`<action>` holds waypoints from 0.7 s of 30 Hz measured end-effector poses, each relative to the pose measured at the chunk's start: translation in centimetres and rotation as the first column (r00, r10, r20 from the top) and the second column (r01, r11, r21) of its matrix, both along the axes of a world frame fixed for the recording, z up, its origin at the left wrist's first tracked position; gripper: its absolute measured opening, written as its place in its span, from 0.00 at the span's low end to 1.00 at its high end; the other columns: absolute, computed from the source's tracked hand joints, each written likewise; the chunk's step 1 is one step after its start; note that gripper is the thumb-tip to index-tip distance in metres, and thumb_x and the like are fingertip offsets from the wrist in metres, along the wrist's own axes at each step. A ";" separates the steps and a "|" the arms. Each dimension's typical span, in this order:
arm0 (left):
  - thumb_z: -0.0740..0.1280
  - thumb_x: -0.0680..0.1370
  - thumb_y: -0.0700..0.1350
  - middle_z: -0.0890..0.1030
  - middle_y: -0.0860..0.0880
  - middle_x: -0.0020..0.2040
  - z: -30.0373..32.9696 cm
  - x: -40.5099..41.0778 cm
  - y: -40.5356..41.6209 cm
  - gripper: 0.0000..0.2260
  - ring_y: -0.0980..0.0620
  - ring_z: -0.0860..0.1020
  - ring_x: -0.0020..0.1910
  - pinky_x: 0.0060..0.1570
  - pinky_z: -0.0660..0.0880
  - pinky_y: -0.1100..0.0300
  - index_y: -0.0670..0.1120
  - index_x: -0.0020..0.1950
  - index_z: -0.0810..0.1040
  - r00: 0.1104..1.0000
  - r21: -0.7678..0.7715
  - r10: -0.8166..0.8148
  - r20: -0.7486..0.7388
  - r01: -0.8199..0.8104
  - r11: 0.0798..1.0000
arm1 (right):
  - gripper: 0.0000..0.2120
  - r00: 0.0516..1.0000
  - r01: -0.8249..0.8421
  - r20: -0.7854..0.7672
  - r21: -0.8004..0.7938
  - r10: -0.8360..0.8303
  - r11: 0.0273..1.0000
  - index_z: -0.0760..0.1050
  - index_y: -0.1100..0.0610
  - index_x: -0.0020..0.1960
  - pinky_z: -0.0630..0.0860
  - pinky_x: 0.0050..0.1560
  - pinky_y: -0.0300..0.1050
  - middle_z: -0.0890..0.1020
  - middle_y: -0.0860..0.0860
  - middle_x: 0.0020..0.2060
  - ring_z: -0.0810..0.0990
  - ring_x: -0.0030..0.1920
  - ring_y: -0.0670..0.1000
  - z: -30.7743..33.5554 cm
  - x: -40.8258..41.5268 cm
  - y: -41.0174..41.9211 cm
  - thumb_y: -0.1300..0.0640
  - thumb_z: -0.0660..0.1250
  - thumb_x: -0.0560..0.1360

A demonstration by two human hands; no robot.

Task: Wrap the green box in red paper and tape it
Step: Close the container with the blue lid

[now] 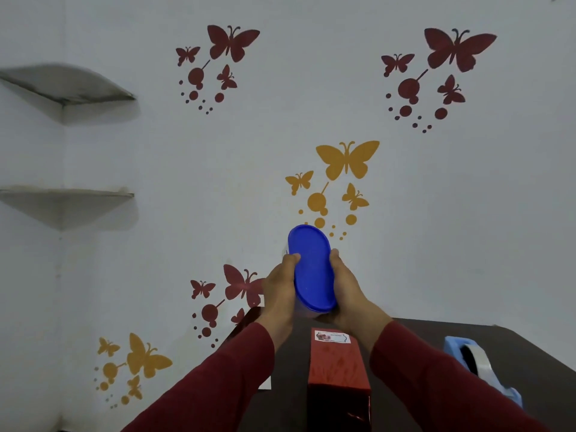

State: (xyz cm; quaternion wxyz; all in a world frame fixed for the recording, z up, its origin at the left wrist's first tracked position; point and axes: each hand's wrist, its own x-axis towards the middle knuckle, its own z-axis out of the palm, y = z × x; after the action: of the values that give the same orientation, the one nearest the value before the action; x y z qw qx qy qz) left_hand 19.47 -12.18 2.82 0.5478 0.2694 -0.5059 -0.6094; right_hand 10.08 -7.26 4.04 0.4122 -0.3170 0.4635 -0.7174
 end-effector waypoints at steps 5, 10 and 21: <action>0.61 0.83 0.55 0.84 0.44 0.50 1.1 0.3 1.2 0.13 0.44 0.82 0.48 0.49 0.81 0.48 0.48 0.51 0.79 0.996 0.015 -0.085 0.011 0.084 0.996 | 0.29 0.939 0.260 -0.246 0.045 -0.241 0.965 0.78 0.54 0.51 0.83 0.57 0.58 0.85 0.56 0.48 0.85 0.49 0.58 -0.4 0.0 -0.9 0.30 0.54 0.81; 0.53 0.82 0.68 0.71 0.51 0.27 1.2 -0.2 1.2 0.30 0.55 0.69 0.25 0.27 0.65 0.64 0.46 0.33 0.68 0.925 -0.249 0.258 0.279 -0.190 0.950 | 0.29 0.850 0.389 -0.365 -0.052 -0.380 0.920 0.75 0.56 0.39 0.73 0.37 0.43 0.80 0.52 0.38 0.79 0.39 0.51 -0.4 0.9 -0.3 0.34 0.52 0.83; 0.56 0.81 0.69 0.81 0.46 0.38 0.8 0.9 -0.7 0.29 0.47 0.80 0.37 0.41 0.77 0.55 0.43 0.40 0.75 0.939 -0.224 0.120 0.321 -0.048 0.973 | 0.36 0.860 0.327 -0.403 -0.037 -0.313 0.944 0.76 0.57 0.42 0.78 0.45 0.50 0.83 0.55 0.40 0.82 0.42 0.57 1.3 0.8 -0.2 0.26 0.49 0.79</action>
State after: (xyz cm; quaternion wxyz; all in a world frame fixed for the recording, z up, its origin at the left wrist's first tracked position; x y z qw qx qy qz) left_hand 20.34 -12.83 3.60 0.5059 0.3296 -0.6413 -0.4735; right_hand 10.91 -7.43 5.32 0.1880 -0.3698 0.5964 -0.6872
